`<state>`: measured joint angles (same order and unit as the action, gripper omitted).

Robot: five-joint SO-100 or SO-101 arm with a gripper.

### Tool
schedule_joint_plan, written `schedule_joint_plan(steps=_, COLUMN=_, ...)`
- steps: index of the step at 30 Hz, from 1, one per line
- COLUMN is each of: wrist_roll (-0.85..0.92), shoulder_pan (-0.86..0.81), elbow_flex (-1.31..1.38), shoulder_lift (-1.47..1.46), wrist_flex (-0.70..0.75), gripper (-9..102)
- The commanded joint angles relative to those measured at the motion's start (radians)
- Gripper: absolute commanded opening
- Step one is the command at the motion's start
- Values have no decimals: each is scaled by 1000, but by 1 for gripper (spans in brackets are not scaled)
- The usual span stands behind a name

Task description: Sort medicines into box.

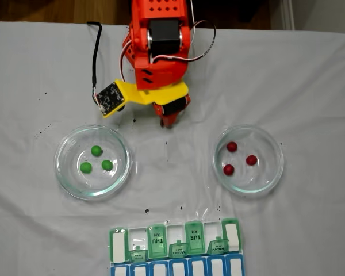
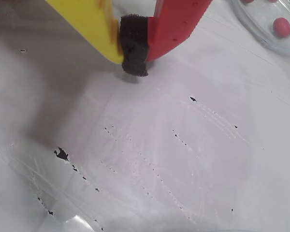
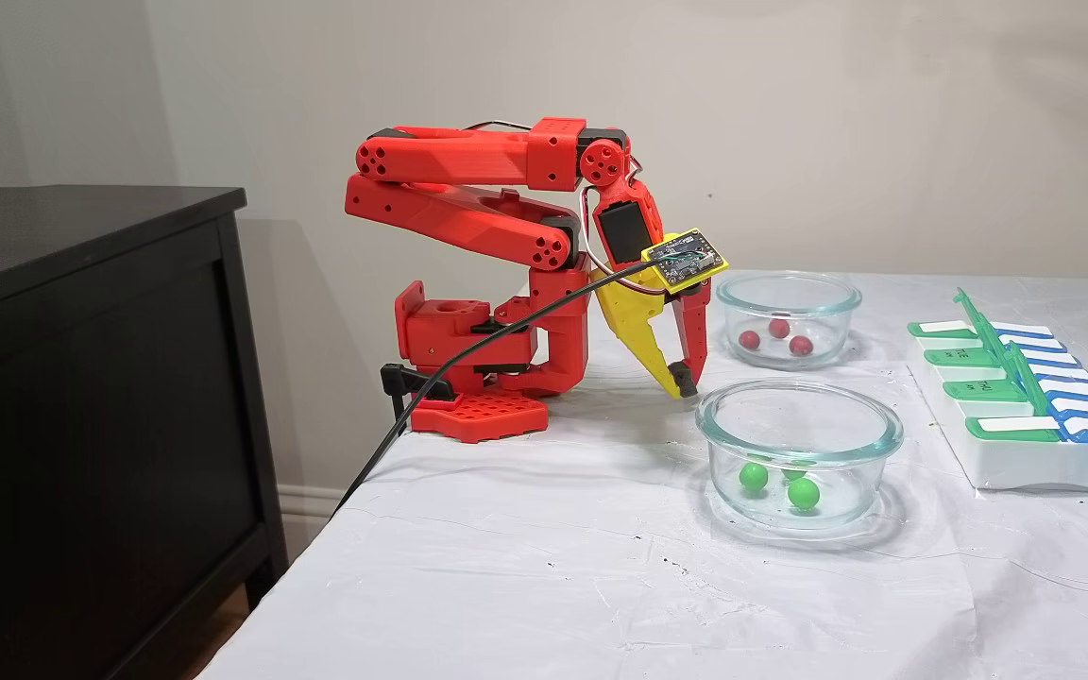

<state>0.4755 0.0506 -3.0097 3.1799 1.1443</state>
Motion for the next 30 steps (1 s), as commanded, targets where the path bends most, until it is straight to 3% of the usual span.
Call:
schedule_joint_plan(steps=1, wrist_roll=-3, shoulder_pan=-3, elbow_flex=20, shoulder_lift=25, wrist_flex=-2, gripper=0)
schedule_joint_plan(steps=12, wrist_roll=5, shoulder_pan=-3, elbow_flex=20, shoulder_lift=25, wrist_flex=0, gripper=0)
schedule_joint_plan(steps=17, wrist_roll=184, shoulder_pan=201, elbow_flex=18, shoulder_lift=25, wrist_flex=-3, gripper=0)
schedule_joint_plan(steps=20, wrist_roll=350, shoulder_pan=334, elbow_flex=9, shoulder_lift=26, wrist_flex=-2, gripper=0)
schedule_joint_plan(steps=23, wrist_roll=887, shoulder_pan=448, elbow_flex=-60, shoulder_lift=41, wrist_flex=58, gripper=0)
schedule_joint_plan(steps=30, wrist_roll=764, shoulder_pan=443, elbow_flex=-51, shoulder_lift=41, wrist_flex=11, gripper=0)
